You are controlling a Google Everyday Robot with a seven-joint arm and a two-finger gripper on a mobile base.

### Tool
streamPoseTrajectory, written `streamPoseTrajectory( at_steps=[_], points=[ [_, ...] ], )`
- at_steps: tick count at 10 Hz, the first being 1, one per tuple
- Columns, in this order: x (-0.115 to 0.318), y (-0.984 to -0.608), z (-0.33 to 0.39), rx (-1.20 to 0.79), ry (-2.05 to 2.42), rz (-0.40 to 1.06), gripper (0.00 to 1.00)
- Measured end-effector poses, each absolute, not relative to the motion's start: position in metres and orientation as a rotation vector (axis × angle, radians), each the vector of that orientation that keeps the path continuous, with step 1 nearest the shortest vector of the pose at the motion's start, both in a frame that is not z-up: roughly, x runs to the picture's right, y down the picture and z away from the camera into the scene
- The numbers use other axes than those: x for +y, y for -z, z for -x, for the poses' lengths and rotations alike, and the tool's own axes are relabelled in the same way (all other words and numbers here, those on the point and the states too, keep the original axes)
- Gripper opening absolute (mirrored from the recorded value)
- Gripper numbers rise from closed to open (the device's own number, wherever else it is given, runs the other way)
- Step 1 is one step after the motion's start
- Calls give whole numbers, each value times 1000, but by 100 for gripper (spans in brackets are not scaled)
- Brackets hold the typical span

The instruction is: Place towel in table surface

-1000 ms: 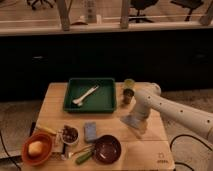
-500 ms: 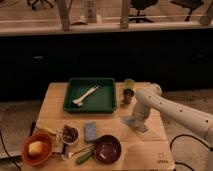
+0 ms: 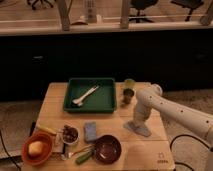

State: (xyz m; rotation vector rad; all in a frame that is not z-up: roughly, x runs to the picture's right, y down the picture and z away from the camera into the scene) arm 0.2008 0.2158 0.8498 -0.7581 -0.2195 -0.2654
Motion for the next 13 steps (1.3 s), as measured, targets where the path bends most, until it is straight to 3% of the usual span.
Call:
streamPoseTrajectory(
  at_steps=[2,3,10,13],
  points=[
    [213,-848,-200,-224,272,749,0],
    [211,-845,-201,-225,271,736,6],
    [206,-840,-201,-227,270,707,76],
    [206,-840,-203,-224,270,708,80]
  ],
)
